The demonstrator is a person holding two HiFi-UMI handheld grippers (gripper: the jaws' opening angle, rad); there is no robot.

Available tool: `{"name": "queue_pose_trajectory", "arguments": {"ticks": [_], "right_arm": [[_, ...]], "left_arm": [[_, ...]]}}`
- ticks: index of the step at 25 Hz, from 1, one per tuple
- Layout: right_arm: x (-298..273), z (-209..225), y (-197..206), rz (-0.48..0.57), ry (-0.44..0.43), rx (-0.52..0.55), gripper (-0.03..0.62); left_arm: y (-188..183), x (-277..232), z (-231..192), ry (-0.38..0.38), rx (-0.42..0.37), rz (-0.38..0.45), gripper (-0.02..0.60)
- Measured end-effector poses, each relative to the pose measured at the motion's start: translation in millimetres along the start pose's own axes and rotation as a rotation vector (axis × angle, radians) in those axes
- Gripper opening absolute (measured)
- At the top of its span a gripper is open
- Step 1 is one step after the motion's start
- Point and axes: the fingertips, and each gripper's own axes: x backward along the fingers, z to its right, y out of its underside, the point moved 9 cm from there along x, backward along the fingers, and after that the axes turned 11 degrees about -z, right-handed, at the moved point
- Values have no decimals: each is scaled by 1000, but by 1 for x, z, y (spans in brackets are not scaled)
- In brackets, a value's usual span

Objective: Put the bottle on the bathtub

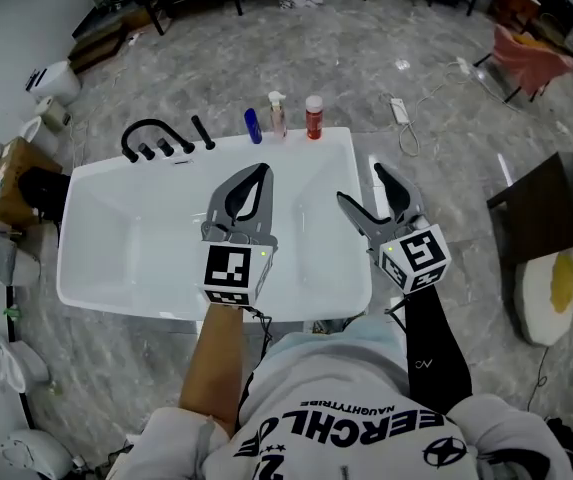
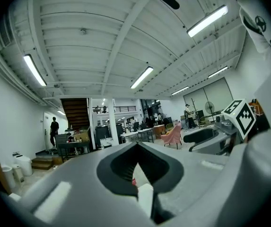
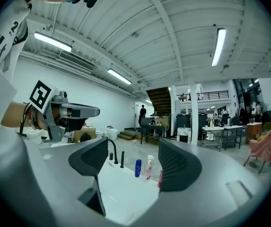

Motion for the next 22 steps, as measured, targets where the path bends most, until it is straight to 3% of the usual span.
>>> {"name": "queue_pose_trajectory", "arguments": {"ticks": [8, 15, 19, 22], "right_arm": [[13, 1, -19, 65, 21, 29, 288], [12, -9, -22, 80, 13, 37, 170], [14, -14, -23, 97, 34, 51, 35], [16, -15, -24, 97, 37, 49, 26]], "left_arm": [[-11, 8, 4, -16, -15, 25, 0], [-10, 15, 7, 7, 18, 36, 0], [-9, 18, 7, 10, 16, 46, 0], [-10, 19, 8, 11, 15, 55, 0]]}}
